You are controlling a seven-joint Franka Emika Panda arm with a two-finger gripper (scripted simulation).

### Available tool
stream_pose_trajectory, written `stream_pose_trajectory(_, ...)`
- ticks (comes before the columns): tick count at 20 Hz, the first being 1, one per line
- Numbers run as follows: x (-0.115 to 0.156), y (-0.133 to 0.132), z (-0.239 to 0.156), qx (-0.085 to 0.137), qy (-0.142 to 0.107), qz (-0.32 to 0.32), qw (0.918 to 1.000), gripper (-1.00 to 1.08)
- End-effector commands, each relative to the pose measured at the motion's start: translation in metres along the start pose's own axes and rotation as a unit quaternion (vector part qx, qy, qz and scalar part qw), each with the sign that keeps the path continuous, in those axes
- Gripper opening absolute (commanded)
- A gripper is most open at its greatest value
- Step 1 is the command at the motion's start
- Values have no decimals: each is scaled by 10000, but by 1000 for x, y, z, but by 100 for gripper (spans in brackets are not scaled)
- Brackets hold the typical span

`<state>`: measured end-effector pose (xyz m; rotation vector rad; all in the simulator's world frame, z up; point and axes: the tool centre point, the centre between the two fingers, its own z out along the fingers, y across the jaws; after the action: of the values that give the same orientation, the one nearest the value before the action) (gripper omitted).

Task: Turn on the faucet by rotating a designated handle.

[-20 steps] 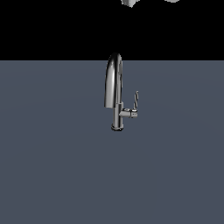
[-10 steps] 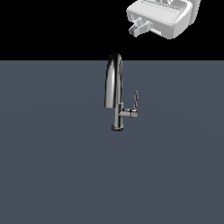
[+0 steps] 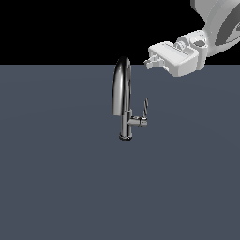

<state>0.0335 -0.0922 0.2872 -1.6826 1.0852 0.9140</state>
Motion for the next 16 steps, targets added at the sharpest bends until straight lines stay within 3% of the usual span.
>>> stream_pose_trajectory(1,24,2,2,317,-257,322,9986,-100)
stream_pose_trajectory(9,85,15,15,1154,-922,1181,9820,-100)
stream_pose_trajectory(16,114,24,27,1561,-1248,1600,9667,-100)
